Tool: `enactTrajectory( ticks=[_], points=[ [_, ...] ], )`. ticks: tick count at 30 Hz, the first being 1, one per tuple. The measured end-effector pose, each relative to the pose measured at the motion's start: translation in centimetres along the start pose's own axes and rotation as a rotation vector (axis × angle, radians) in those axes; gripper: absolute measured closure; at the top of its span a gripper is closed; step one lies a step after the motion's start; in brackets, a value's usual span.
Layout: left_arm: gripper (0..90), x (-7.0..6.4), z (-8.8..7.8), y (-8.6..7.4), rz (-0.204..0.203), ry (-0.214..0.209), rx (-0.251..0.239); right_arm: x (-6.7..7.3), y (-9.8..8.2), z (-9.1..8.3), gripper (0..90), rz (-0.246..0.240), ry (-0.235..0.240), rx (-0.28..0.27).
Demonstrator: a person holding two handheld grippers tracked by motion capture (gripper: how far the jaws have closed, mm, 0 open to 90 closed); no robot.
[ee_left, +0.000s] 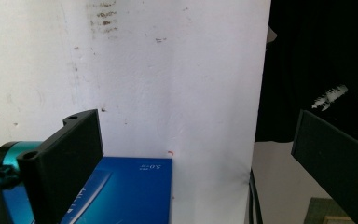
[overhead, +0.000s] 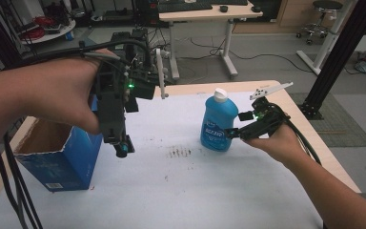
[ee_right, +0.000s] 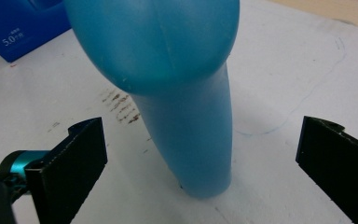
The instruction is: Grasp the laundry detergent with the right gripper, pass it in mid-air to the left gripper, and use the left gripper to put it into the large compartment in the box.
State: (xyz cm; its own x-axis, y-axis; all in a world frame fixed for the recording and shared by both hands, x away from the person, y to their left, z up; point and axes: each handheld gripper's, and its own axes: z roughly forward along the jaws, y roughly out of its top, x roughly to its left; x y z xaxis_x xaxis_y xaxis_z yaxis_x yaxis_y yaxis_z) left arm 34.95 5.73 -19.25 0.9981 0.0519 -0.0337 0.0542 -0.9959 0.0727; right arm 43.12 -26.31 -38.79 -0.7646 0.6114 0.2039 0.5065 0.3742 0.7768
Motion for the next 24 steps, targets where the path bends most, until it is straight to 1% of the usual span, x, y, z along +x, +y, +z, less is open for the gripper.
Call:
enactTrajectory(
  ticks=[2,4,6,8,11,12,13,14,16,19,24],
  points=[
    [1.9,0.0,0.0,0.0,0.003,0.001,0.001,0.0,-0.2,0.3,1.1,0.003,0.0,-0.019],
    [1.9,0.0,0.0,-0.1,0.001,0.0,0.004,0.1,-0.3,0.6,1.1,0.003,-0.01,-0.038],
    [1.9,0.0,0.0,-0.2,-0.003,0.001,0.0,0.2,-0.4,0.9,1.1,0.003,-0.017,-0.045],
    [1.9,0.0,0.0,-0.3,-0.002,0.0,0.001,0.3,-0.5,1.4,1.1,0.016,-0.013,-0.05],
    [1.9,0.0,0.2,-0.4,-0.007,-0.002,0.005,0.4,-0.7,1.8,1.1,0.004,-0.032,-0.049],
    [1.9,0.0,0.2,-0.4,-0.007,-0.002,0.005,0.4,-0.7,1.8,1.1,0.004,-0.032,-0.049],
    [1.9,0.0,0.3,-0.5,-0.009,-0.007,0.011,0.4,-0.8,2.1,1.1,0.009,-0.035,-0.07],
    [1.9,0.0,0.3,-0.5,-0.008,-0.007,0.015,0.4,-0.9,2.2,1.1,0.011,-0.036,-0.075],
    [1.9,0.1,0.4,-0.4,-0.008,-0.006,0.021,0.4,-1.0,2.4,1.1,0.013,-0.037,-0.081],
    [1.9,0.0,0.3,-0.4,-0.012,-0.006,0.016,0.3,-1.2,2.8,1.1,0.016,-0.036,-0.09],
    [1.9,-0.1,0.2,-0.5,-0.014,-0.005,0.014,0.1,-1.4,3.5,1.1,0.017,-0.023,-0.094]
  ],
)
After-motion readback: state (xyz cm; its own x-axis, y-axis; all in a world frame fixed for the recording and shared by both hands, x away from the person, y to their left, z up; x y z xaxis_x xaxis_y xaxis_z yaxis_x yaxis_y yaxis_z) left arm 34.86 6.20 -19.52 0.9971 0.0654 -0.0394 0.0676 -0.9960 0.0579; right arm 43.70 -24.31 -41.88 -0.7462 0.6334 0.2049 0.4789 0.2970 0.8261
